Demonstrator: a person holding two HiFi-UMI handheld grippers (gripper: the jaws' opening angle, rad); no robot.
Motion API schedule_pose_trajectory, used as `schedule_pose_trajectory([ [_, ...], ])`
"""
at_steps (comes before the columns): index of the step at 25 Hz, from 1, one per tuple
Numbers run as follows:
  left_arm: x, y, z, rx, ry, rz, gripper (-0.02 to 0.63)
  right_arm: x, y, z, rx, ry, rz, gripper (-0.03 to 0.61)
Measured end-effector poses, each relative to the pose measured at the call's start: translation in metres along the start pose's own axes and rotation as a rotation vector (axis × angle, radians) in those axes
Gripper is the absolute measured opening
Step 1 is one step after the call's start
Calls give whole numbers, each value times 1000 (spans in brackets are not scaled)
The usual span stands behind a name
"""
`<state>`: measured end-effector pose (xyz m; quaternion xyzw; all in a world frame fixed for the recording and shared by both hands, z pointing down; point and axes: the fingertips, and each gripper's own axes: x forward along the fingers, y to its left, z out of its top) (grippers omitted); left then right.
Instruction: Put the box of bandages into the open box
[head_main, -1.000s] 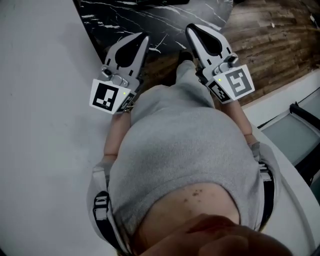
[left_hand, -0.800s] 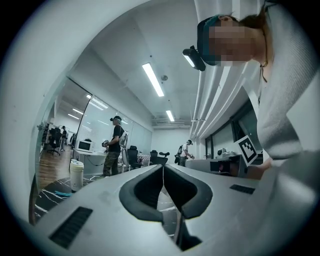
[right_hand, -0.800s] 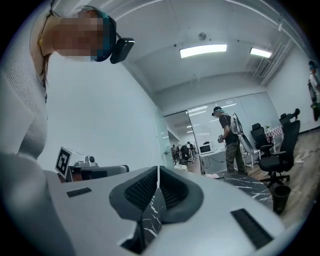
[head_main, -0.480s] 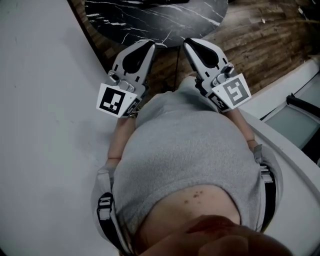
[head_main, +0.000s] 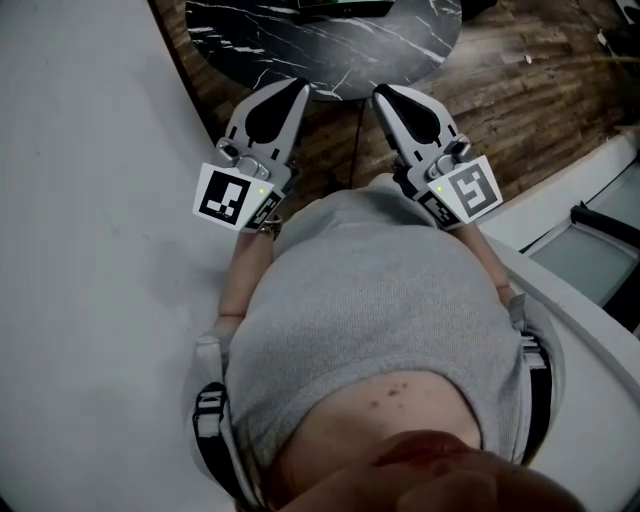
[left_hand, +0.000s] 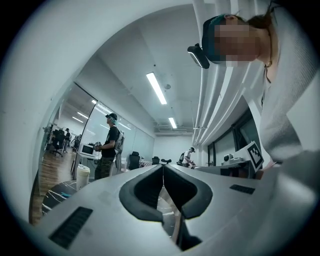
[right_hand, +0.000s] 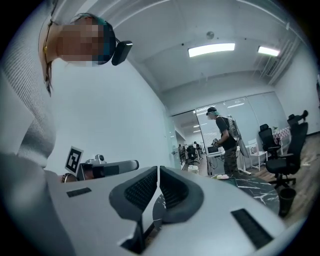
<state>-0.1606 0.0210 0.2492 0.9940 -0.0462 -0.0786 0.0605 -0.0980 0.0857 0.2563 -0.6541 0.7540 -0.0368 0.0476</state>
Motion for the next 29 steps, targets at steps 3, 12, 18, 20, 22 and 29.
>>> schedule_pose_trajectory([
  [3, 0, -3, -5, 6, 5, -10, 12, -4, -5, -1, 8, 4, -20, 74],
  [12, -2, -7, -5, 11, 15, -6, 12, -5, -7, 1, 3, 4, -22, 72],
  [18, -3, -6, -7, 14, 18, 9, 12, -8, -9, 0, 14, 2, -19, 72],
  [20, -2, -6, -7, 16, 21, 10, 12, -8, -10, -3, 21, 8, -19, 72],
  [22, -1, -6, -7, 17, 22, 7, 12, -9, -11, -3, 23, 9, -22, 72],
  [29, 2, -8, -6, 18, 24, 1, 12, -10, -14, 0, 21, 9, -26, 72],
])
